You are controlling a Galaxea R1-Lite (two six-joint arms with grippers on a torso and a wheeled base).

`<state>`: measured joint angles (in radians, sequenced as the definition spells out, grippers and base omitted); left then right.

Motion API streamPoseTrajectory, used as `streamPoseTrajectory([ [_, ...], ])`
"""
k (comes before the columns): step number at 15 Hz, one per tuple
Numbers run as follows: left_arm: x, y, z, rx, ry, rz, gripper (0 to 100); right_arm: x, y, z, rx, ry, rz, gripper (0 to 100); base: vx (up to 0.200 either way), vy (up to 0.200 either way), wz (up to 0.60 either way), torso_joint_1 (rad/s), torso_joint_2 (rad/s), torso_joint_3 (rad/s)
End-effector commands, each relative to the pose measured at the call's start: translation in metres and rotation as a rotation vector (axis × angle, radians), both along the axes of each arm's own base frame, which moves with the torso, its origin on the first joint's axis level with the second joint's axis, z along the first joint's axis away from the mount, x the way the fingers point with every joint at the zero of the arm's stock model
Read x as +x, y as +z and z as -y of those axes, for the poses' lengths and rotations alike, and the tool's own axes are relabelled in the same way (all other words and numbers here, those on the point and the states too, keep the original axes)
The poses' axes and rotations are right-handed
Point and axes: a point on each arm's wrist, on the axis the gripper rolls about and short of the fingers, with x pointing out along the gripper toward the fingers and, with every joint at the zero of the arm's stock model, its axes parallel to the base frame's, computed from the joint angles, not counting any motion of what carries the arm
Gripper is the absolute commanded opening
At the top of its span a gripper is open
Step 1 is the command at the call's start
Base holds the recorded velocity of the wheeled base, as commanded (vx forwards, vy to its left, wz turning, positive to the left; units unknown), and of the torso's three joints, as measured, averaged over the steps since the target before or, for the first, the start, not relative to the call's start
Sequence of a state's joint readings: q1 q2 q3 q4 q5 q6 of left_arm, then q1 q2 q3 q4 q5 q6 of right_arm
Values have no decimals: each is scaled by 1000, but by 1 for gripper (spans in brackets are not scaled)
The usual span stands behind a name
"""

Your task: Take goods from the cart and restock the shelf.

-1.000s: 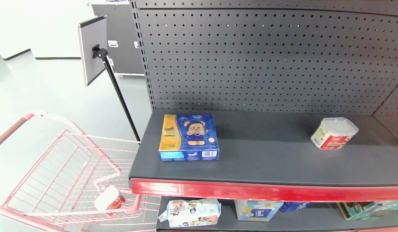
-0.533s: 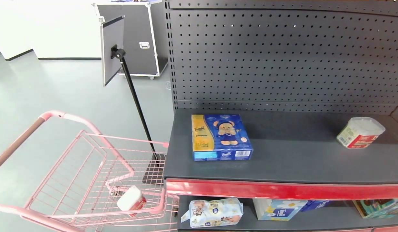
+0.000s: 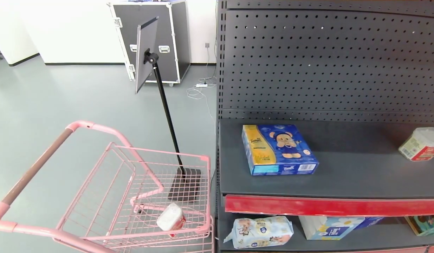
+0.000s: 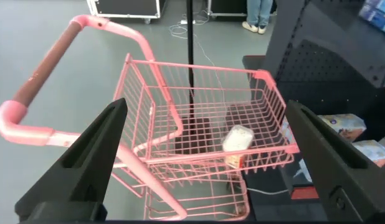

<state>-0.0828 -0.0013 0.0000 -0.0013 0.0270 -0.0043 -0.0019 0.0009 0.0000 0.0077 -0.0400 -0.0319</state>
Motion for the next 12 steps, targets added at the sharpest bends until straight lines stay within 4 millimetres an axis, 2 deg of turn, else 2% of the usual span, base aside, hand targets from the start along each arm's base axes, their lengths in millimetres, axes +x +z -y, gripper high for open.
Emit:
streamPoseTrajectory([
  [1,0,0,0,0,1,-1,100,0,0,0,0,-1,-1,100,0,200,0,2,2,2],
  [8,0,0,0,0,1,-1,100,0,0,0,0,1,-1,100,0,200,0,1,1,2],
  [12,0,0,0,0,1,-1,100,0,0,0,-2,-1,-1,100,0,0,0,0,0,0],
])
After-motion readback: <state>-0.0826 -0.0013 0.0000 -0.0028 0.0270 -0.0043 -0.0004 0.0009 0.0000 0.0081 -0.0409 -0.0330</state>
